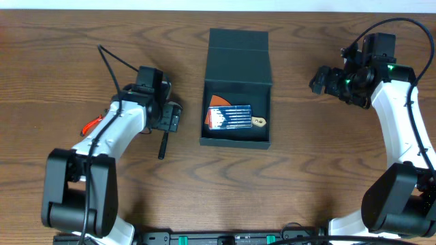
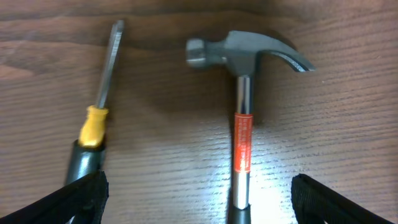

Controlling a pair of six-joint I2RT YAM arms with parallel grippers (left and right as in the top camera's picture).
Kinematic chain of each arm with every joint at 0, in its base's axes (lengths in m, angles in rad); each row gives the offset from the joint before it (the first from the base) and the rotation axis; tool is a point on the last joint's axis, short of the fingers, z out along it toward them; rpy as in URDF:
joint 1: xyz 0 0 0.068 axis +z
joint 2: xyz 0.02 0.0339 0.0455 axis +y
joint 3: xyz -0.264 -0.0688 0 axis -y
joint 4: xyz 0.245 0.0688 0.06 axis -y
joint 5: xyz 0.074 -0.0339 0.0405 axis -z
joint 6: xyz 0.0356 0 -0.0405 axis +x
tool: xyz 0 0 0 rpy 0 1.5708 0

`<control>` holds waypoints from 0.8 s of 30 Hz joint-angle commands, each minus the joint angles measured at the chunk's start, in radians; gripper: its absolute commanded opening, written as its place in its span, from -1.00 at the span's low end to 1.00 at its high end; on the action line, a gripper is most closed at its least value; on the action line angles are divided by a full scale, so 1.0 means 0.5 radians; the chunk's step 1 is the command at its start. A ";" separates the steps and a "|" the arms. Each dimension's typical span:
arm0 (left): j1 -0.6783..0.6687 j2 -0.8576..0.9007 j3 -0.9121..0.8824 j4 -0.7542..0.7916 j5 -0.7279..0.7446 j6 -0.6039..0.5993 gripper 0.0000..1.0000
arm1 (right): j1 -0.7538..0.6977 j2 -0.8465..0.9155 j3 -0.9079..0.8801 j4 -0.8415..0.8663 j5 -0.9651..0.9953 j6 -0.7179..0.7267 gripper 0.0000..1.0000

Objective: Pack container
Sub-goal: 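Move the left gripper over the red claw hammer and grasp its handle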

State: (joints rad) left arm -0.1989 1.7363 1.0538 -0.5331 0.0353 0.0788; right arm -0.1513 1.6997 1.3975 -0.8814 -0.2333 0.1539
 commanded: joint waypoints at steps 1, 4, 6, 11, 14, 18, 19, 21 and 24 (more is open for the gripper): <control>-0.050 0.095 0.052 0.011 -0.097 -0.018 0.83 | -0.009 0.009 0.004 -0.010 -0.021 0.035 0.98; -0.091 0.150 0.052 0.027 -0.097 -0.019 0.74 | -0.009 0.009 0.004 -0.012 -0.021 0.035 0.99; -0.111 0.164 0.051 0.038 -0.103 -0.021 0.64 | -0.009 0.009 0.004 -0.018 -0.021 0.035 0.99; -0.120 0.171 0.051 0.038 -0.186 -0.096 0.50 | -0.009 0.009 0.004 -0.042 -0.021 0.034 0.99; -0.120 0.175 0.051 0.037 -0.186 -0.101 0.30 | -0.009 0.009 0.004 -0.056 -0.018 0.034 0.98; -0.120 0.175 0.051 -0.060 -0.185 -0.233 0.22 | -0.009 0.009 0.004 -0.058 -0.013 0.034 0.98; -0.120 0.175 0.050 -0.091 -0.185 -0.264 0.22 | -0.009 0.009 0.004 -0.060 -0.013 0.034 0.99; -0.121 0.175 0.047 -0.130 -0.185 -0.275 0.22 | -0.009 0.009 0.004 -0.063 -0.012 0.034 0.99; -0.121 0.175 0.047 -0.190 -0.141 -0.291 0.22 | -0.009 0.009 0.004 -0.062 -0.012 0.034 0.98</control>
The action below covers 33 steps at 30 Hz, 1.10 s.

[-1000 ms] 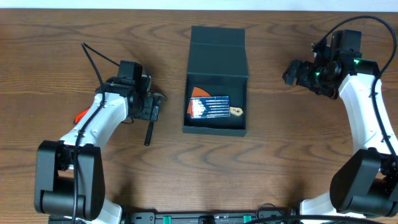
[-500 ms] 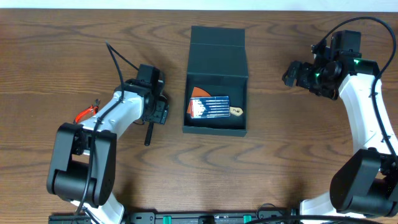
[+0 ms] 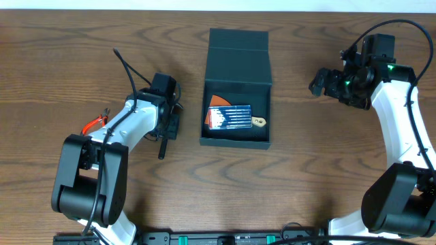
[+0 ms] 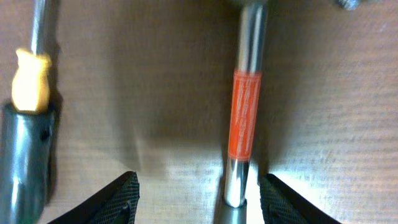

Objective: Pack container
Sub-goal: 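Move the left gripper over the red claw hammer and grasp its handle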

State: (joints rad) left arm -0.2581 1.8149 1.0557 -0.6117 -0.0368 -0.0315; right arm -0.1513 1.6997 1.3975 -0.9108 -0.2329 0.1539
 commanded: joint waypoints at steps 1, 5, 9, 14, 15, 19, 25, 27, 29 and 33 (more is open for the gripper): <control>-0.003 0.018 0.043 -0.051 0.045 -0.069 0.22 | -0.009 0.009 0.004 -0.003 -0.013 0.034 0.99; -0.005 0.018 0.037 -0.078 0.140 -0.067 0.14 | -0.009 0.009 0.004 -0.002 -0.013 0.034 0.98; -0.005 0.018 0.020 -0.070 0.160 -0.037 -0.38 | -0.009 0.009 0.004 0.002 -0.013 0.034 0.99; -0.007 0.018 0.017 -0.071 0.180 -0.007 -0.87 | -0.009 0.009 0.004 0.002 -0.013 0.034 0.98; -0.007 0.018 0.017 -0.070 0.179 -0.007 -0.89 | -0.009 0.009 0.004 0.002 -0.013 0.034 0.98; -0.007 0.018 0.017 -0.070 0.179 -0.007 -0.89 | -0.009 0.009 0.004 0.004 -0.013 0.035 0.98; -0.007 -0.002 0.037 -0.040 0.087 -0.006 -0.89 | -0.009 0.009 0.004 0.004 -0.011 0.034 0.98; -0.007 -0.024 0.079 -0.040 0.013 0.033 -0.89 | -0.009 0.009 0.004 0.005 -0.006 0.034 0.98; -0.007 -0.053 0.122 -0.042 -0.012 0.117 -0.89 | -0.009 0.009 0.004 0.005 -0.007 0.034 0.98; -0.007 -0.146 0.243 -0.073 -0.012 0.285 -0.89 | -0.009 0.009 0.004 0.005 -0.007 0.034 0.99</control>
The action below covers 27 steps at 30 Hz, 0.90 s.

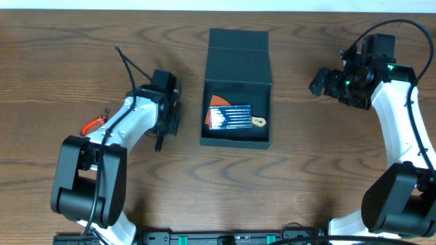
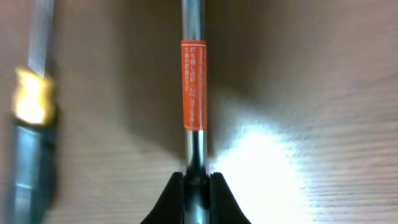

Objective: Pack container
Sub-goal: 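Move the left gripper over the red claw hammer and grasp its handle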

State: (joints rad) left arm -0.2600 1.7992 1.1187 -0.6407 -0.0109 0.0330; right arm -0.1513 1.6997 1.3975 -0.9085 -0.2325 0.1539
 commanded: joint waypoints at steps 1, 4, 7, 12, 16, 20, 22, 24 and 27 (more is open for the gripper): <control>-0.003 -0.146 0.159 -0.031 -0.065 0.207 -0.89 | -0.009 0.009 0.004 0.000 -0.008 0.034 0.98; -0.003 -0.232 0.253 -0.061 -0.064 0.349 -0.89 | -0.009 0.009 0.004 0.001 -0.008 0.034 0.99; -0.002 -0.333 0.302 -0.056 -0.108 0.450 -0.89 | -0.009 0.009 0.004 0.001 -0.008 0.034 0.99; -0.002 -0.383 0.303 -0.109 -0.138 0.452 -0.88 | -0.009 0.009 0.004 0.001 -0.008 0.034 0.99; -0.002 -0.352 0.299 -0.154 -0.137 0.450 -0.89 | -0.009 0.009 0.004 0.000 -0.008 0.034 0.98; -0.002 -0.237 0.291 -0.153 -0.108 0.447 -0.57 | -0.009 0.009 0.004 0.001 -0.008 0.035 0.98; -0.003 -0.142 0.291 -0.138 -0.091 0.418 -0.16 | -0.009 0.009 0.004 0.001 -0.008 0.035 0.99; -0.002 -0.040 0.291 -0.119 -0.091 0.394 0.07 | -0.009 0.009 0.004 0.000 -0.008 0.035 0.99; -0.002 0.079 0.291 -0.085 -0.090 0.385 0.21 | -0.009 0.009 0.004 -0.001 -0.008 0.035 0.98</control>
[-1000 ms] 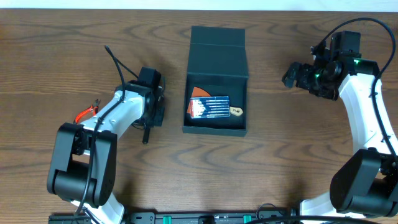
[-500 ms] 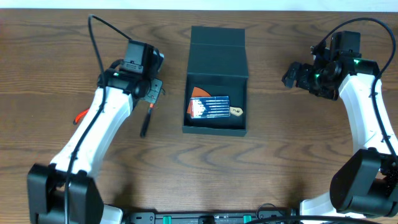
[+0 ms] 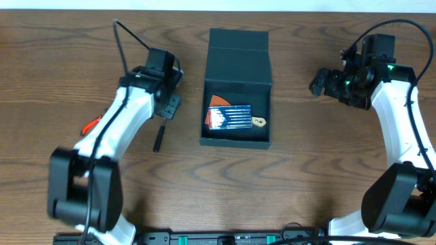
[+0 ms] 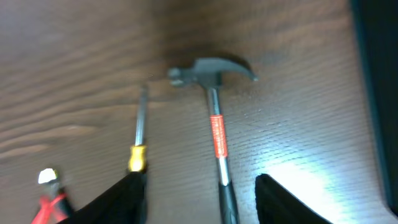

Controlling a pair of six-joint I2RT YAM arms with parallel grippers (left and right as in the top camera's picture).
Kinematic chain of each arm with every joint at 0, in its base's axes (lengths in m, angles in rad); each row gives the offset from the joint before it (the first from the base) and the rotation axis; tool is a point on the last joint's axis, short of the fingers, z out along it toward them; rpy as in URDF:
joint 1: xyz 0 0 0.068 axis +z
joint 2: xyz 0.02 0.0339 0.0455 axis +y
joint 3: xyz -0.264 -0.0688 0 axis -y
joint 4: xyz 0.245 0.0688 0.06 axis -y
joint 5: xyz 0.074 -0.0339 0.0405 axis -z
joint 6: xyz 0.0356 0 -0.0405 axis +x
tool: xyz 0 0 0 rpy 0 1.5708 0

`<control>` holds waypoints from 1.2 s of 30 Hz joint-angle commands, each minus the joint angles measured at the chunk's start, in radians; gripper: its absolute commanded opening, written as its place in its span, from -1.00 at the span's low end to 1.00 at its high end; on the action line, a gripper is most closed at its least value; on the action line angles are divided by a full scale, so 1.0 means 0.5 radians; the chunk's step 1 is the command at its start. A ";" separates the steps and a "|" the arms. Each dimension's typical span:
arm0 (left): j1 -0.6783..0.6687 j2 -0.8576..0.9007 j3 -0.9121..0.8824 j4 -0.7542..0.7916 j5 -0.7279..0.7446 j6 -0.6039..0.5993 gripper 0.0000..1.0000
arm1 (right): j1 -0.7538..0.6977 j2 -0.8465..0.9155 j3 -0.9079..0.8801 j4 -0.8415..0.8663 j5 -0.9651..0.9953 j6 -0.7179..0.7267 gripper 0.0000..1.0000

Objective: Pack container
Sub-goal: 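Move the left gripper over the red claw hammer and grasp its handle, then carry the hammer into the black box and lower it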

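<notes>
A steel claw hammer [image 4: 216, 134] with an orange label lies on the table, its head pointing away in the left wrist view. My left gripper [image 4: 200, 182] hovers open above its handle, one finger on each side, touching nothing. In the overhead view only the dark grip of the hammer [image 3: 158, 138] shows, below the left gripper [image 3: 165, 109]. The open black box [image 3: 237, 139] stands in the middle and holds a blue pack [image 3: 230, 117]. My right gripper [image 3: 321, 80] hangs to the right of the box; its jaws are unclear.
A yellow-collared screwdriver [image 4: 138, 144] lies parallel to the hammer on its left. Red-handled pliers [image 4: 48, 198] lie further left, also seen as pliers [image 3: 90, 126] overhead. The box wall [image 4: 380, 93] stands close on the right. The raised lid [image 3: 238, 49] is at the back.
My left gripper was down with its fingers pinched on the hammer's handle. Now it is open and higher, so the whole hammer shows. The hammer lies on the table. The right arm is unchanged.
First my left gripper stood open above the hammer and screwdriver. It was then lower, fingers either side of the hammer's handle, and afterwards shut on that handle. Now it is open and raised, with the hammer flat on the table.
</notes>
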State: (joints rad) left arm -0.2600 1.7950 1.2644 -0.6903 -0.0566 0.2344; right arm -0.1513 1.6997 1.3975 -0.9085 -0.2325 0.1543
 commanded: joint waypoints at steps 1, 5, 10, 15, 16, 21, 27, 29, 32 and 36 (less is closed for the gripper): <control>-0.002 0.123 0.000 0.028 0.003 -0.025 0.21 | -0.009 0.009 0.004 -0.001 -0.008 0.034 0.99; -0.002 0.244 0.000 0.081 0.022 -0.069 0.22 | -0.009 0.009 0.004 -0.002 -0.008 0.034 0.98; -0.001 0.354 0.000 0.066 0.042 -0.216 0.19 | -0.009 0.009 0.004 -0.002 -0.008 0.034 0.98; -0.001 0.409 0.000 0.021 0.198 -0.270 -0.03 | -0.009 0.009 0.004 -0.002 -0.008 0.034 0.99; -0.001 0.417 0.000 0.021 0.223 -0.304 -0.09 | -0.009 0.009 0.004 -0.002 -0.008 0.034 0.99; -0.001 0.439 0.000 0.021 0.249 -0.414 -0.51 | -0.009 0.009 0.004 -0.002 -0.008 0.034 0.99; -0.001 0.439 0.000 0.030 0.247 -0.412 -0.89 | -0.009 0.009 0.004 -0.003 -0.008 0.034 0.99; -0.001 0.439 0.000 0.029 0.224 -0.410 -0.89 | -0.009 0.009 0.004 -0.003 -0.008 0.034 0.98; -0.001 0.427 0.001 0.027 0.178 -0.402 -0.89 | -0.009 0.009 0.004 -0.003 -0.008 0.034 0.99; -0.001 0.356 0.005 0.027 0.169 -0.366 -0.89 | -0.009 0.009 0.004 -0.004 -0.008 0.034 0.99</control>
State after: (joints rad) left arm -0.2592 1.9785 1.2667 -0.6727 0.0460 0.0414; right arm -0.1513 1.6997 1.3975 -0.9089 -0.2325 0.1543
